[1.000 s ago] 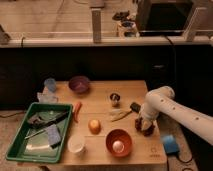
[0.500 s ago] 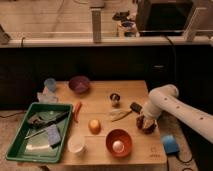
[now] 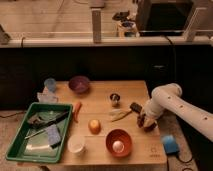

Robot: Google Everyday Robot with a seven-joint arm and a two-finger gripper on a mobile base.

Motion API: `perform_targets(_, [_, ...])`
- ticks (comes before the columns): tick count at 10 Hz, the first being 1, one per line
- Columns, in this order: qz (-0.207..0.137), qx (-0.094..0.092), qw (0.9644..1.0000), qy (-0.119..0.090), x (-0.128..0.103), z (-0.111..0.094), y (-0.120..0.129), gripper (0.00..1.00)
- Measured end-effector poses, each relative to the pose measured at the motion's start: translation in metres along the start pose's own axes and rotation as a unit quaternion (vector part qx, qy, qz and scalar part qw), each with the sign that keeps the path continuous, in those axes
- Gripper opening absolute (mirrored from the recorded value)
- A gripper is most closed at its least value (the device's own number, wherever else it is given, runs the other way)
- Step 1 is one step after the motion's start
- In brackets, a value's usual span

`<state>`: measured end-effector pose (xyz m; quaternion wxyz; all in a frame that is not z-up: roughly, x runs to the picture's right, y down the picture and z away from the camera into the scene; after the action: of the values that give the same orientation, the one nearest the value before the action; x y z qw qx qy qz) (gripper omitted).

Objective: Place grapes in red bowl

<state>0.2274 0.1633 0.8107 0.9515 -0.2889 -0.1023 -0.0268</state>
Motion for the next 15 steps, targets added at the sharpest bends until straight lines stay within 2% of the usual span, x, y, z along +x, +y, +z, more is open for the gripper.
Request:
perform_targets(1, [0.0, 0.002, 1.0, -0.002, -0.001, -0.001, -0.001, 0.61])
perform_targets(4, [-0.002, 0.01, 0.9999, -0.006, 0.002, -0.003, -0.002, 0.61])
perform_targets(6, [-0.002, 0.014, 0.9999, -0.009, 0.001, -0.011, -0.005, 0.7])
perform_targets(7, [-0.002, 0.016, 0.9998, -0.011, 0.001, -0.01, -0.006, 0.71])
perform_targets(9, [0.002, 0.018, 0.9998, -0.012, -0.001, -0.003, -0.007, 0.8])
perform_targets(11, [-0.003, 0.014, 0.9998, -0.011, -0.005, 0.012, -0.008, 0.8])
perform_targets(15, [-0.005, 0.009, 0.9999, -0.01, -0.01, 0.017, -0.011, 0.8])
